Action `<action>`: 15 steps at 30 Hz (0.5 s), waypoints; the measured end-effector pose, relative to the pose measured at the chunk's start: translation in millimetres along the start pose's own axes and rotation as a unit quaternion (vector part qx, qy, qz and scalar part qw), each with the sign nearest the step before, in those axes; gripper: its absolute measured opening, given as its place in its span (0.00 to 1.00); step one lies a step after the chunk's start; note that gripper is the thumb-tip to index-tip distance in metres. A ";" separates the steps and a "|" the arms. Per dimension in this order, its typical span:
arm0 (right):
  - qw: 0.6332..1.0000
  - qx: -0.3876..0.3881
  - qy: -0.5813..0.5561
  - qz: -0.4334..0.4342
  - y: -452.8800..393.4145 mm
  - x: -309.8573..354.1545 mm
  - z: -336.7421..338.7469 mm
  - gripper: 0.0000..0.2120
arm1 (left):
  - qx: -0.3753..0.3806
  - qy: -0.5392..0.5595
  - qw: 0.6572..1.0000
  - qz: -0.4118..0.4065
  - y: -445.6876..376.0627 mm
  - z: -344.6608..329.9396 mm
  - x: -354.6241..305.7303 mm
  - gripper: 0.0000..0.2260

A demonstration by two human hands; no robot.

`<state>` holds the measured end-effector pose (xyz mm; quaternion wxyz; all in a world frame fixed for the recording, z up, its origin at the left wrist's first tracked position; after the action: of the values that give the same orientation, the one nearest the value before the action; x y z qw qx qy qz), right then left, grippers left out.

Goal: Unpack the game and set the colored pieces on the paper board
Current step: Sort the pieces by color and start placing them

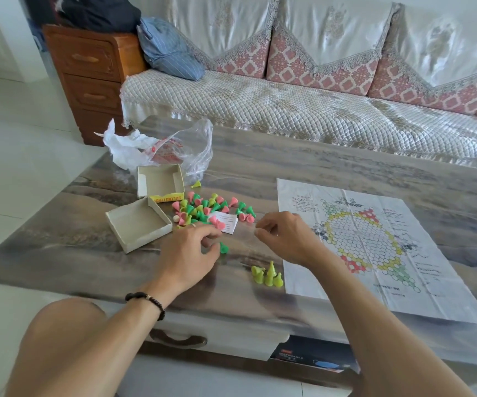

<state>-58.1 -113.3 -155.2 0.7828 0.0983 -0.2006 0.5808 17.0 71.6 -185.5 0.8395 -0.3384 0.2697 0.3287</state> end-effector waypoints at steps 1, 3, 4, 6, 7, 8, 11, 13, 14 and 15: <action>1.000 -0.008 0.002 0.000 -10.9 1.6 -4.3 0.09 | -0.021 -0.017 1.000 0.009 -4.1 5.0 5.7 0.08; 1.000 -0.018 0.013 0.001 -32.6 5.7 -12.4 0.09 | -0.044 -0.046 0.998 0.026 -10.9 13.5 16.6 0.08; 1.000 -0.021 0.022 0.002 -44.0 8.5 -16.1 0.10 | -0.051 -0.059 0.996 0.032 -14.2 16.8 22.3 0.09; 0.999 -0.022 0.035 0.009 -66.7 16.0 -23.0 0.12 | -0.057 -0.085 0.994 0.036 -21.3 21.2 33.9 0.10; 0.999 -0.019 0.036 0.014 -78.2 20.1 -26.1 0.13 | -0.060 -0.092 0.993 0.034 -25.4 22.5 38.7 0.10; 0.999 -0.016 0.037 0.020 -89.2 24.6 -29.1 0.15 | -0.062 -0.094 0.993 0.033 -29.8 23.3 42.9 0.10; 0.996 -0.004 0.061 0.061 -120.7 38.8 -40.4 0.18 | -0.068 -0.107 0.992 0.024 -45.7 24.9 52.1 0.11; 0.991 0.031 0.098 0.090 -136.9 46.9 -50.1 0.19 | -0.057 -0.119 0.991 0.019 -58.4 25.1 55.9 0.13; 0.987 0.054 0.116 0.097 -143.2 49.0 -54.8 0.18 | -0.040 -0.122 0.991 0.021 -65.3 24.4 57.5 0.14; 0.984 0.076 0.127 0.098 -148.7 49.1 -58.9 0.17 | -0.019 -0.125 0.992 0.025 -72.3 23.3 59.2 0.16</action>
<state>106.9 -93.3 -175.4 0.7318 0.0628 -0.0641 0.6756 113.2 70.8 -182.6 0.8516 -0.3036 0.1647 0.3942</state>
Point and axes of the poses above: each hand's wrist, its own y-axis away from the middle knuckle, its own z-axis out of the back of the hand, x = y × z, the point moved 4 cm from there along -y, towards the middle knuckle, and after that the axes turned 5 degrees about y, right-handed, at the moved point
